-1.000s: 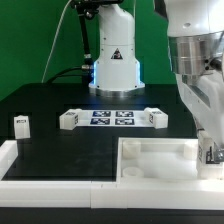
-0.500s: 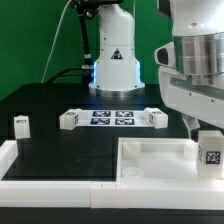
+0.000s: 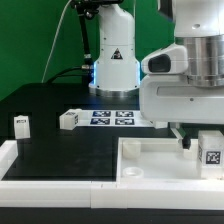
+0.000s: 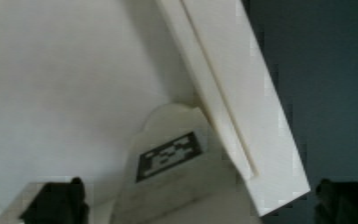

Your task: Assemble one leg

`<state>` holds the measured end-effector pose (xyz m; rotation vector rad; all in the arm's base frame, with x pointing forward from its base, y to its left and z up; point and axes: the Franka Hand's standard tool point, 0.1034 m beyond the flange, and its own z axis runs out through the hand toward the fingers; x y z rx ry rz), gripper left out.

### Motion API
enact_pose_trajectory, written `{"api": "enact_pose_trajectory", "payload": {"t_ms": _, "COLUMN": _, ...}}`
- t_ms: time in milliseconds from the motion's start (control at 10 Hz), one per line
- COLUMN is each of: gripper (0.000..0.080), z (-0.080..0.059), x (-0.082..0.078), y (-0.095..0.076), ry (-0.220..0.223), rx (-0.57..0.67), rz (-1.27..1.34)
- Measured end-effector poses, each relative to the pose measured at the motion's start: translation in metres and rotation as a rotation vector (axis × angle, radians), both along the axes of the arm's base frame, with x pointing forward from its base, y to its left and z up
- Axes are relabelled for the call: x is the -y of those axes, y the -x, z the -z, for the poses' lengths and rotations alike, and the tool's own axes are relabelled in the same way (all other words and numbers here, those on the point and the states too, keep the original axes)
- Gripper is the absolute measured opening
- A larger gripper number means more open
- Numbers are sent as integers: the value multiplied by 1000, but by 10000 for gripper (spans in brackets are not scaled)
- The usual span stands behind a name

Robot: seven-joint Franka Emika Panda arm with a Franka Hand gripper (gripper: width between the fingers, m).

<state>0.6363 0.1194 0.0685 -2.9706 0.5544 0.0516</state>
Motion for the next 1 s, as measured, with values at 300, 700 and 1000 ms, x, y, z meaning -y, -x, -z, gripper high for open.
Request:
{"api": "enact_pose_trajectory", "payload": {"t_ms": 300, "gripper": 649, "z": -1, "x": 6, "y": -2, "ry": 68, "rx": 43, "rz": -382}}
{"api": "enact_pose_trajectory", "payload": {"t_ms": 700, "gripper": 604, "z": -1, "x": 7, "y": -2, "ry": 68, "rx": 47, "rz": -437}}
{"api": "enact_pose_trajectory", "payload": {"t_ms": 1000, "gripper": 290, "z": -1, "x": 7, "y": -2, "ry": 69, "rx": 44, "rz": -404}}
